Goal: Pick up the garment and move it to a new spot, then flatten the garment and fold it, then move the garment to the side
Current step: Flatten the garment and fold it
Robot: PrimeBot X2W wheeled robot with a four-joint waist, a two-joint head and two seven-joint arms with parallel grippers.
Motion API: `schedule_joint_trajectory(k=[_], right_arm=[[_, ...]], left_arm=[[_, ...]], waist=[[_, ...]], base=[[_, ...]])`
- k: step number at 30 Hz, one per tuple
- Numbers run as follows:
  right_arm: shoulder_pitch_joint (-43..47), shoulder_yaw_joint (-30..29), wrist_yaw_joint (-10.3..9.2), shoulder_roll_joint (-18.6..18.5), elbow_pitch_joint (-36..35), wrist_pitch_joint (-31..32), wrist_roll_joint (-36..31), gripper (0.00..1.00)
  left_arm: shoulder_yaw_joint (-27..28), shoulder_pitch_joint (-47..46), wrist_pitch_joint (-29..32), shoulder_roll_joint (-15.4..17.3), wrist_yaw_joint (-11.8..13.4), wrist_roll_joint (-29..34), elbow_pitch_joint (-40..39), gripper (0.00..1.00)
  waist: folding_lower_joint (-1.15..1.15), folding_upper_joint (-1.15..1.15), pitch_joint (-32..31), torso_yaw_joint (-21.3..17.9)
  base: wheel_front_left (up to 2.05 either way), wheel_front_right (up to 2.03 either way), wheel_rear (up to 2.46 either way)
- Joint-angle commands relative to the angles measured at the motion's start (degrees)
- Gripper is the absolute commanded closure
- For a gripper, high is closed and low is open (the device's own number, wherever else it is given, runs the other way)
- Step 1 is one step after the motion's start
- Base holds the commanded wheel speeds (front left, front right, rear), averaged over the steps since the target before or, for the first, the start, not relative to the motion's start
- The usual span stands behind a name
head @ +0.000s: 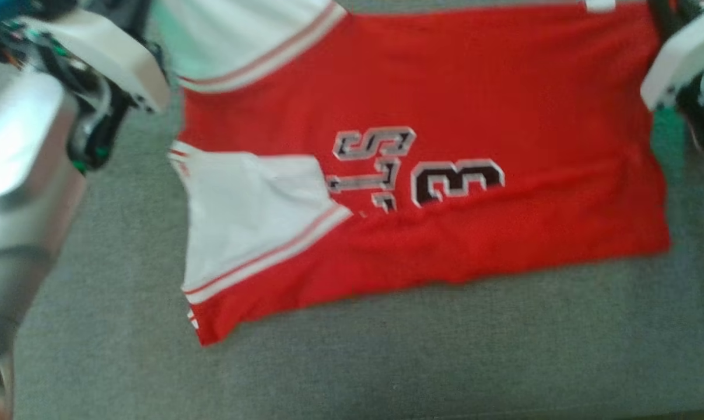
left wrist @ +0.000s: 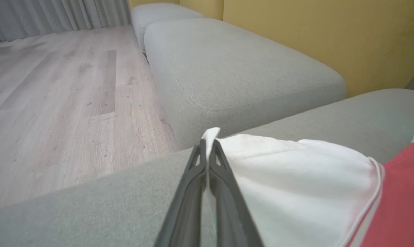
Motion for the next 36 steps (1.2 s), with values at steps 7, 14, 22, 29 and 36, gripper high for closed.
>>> schedule_joint_trajectory(k=[7, 14, 22, 29, 36], right_arm=[[-7.60, -0.16, -0.05, 1.52, -1.95, -6.13, 3.82, 1.00], [-10.98, 0.25, -0.05, 2.76, 1.88, -9.47, 5.38, 1.00], [-8.59, 2.65, -0.05, 1.44, 3.46, -10.78, 8.87, 1.00], [-3.58, 7.17, -0.05, -2.20, 2.18, -8.24, 14.54, 1.00], [1.10, 11.92, -0.05, -6.36, 0.30, -3.41, 19.06, 1.00]], left_arm=[[4.63, -9.74, -6.29, 2.41, 1.66, 2.69, 4.64, 1.00], [4.38, -13.59, -10.87, -0.55, 0.29, 3.54, 10.76, 1.00], [3.27, -10.96, -11.84, -2.43, -2.50, 1.31, 13.28, 1.00], [0.45, -4.01, -7.43, -0.24, -3.91, -3.68, 7.91, 1.00], [-3.19, 3.26, -1.73, 5.04, -4.00, -8.25, -1.78, 1.00]], waist=[[-0.01, 0.00, 1.43, -2.23], [-0.01, 0.00, 1.33, -2.08], [-0.01, 0.00, -0.91, -0.30], [-0.01, 0.00, -4.79, 1.38], [-0.01, 0.00, -7.70, 2.21]], base=[[0.00, 0.00, 0.00], [0.00, 0.00, 0.00], [0.00, 0.00, 0.00], [0.00, 0.00, 0.00], [0.00, 0.00, 0.00]])
